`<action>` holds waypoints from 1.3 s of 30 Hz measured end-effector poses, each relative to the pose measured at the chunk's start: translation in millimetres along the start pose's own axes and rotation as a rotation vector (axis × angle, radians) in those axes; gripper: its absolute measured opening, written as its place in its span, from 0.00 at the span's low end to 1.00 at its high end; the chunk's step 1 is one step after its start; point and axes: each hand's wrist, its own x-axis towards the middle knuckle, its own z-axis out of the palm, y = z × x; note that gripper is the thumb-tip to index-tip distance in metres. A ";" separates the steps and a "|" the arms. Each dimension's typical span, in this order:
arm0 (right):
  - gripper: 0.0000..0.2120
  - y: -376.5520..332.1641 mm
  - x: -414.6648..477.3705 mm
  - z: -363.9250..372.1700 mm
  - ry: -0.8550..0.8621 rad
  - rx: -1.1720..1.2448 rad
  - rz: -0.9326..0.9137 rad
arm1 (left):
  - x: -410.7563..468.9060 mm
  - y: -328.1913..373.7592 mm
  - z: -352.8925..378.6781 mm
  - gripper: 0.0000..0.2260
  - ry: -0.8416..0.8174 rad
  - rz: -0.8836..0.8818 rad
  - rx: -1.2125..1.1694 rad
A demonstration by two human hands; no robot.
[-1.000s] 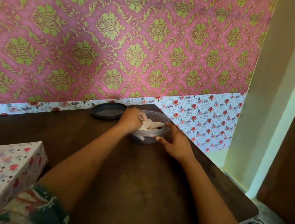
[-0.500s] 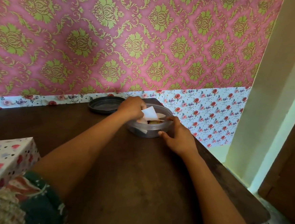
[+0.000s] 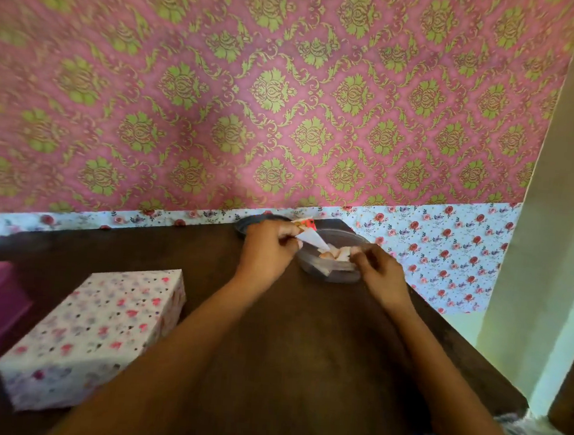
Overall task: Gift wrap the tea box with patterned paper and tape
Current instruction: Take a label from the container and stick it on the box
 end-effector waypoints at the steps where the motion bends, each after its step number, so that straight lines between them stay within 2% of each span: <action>1: 0.09 -11.1 -7.9 2.8 -0.054 0.155 0.075 | -18.7 -0.2 -3.3 0.09 0.042 0.008 -0.009; 4: 0.13 -39.9 -46.8 14.3 -0.188 0.417 0.232 | -70.8 -7.4 -13.5 0.12 0.112 0.047 -0.046; 10: 0.10 -60.0 -128.3 49.1 -0.317 0.491 0.411 | -133.7 -21.9 -36.8 0.13 0.106 0.025 -0.110; 15: 0.10 -72.6 -144.8 57.4 -0.311 0.479 0.376 | -151.9 -34.3 -42.0 0.12 0.044 -0.119 -0.275; 18: 0.11 -71.0 -150.0 59.1 -0.250 0.513 0.312 | -151.5 -32.8 -43.5 0.13 -0.059 -0.283 -0.450; 20: 0.10 -68.2 -150.3 57.7 -0.205 0.571 0.299 | -151.3 -34.7 -41.9 0.14 -0.099 -0.314 -0.502; 23: 0.09 -64.8 -148.8 55.9 -0.137 0.658 0.304 | -154.4 -35.4 -41.1 0.11 -0.083 -0.274 -0.522; 28: 0.07 -60.6 -149.2 56.9 -0.113 0.677 0.278 | -157.0 -33.2 -43.6 0.07 -0.137 -0.095 -0.344; 31: 0.06 -58.3 -149.4 56.5 -0.146 0.642 0.253 | -156.1 -34.1 -44.3 0.07 -0.127 0.032 -0.223; 34: 0.06 -58.7 -149.8 55.1 -0.210 0.627 0.240 | -156.1 -34.5 -41.9 0.07 -0.063 0.072 -0.098; 39: 0.06 -59.3 -149.8 52.8 -0.249 0.664 0.233 | -156.3 -30.8 -42.8 0.08 -0.054 0.119 -0.188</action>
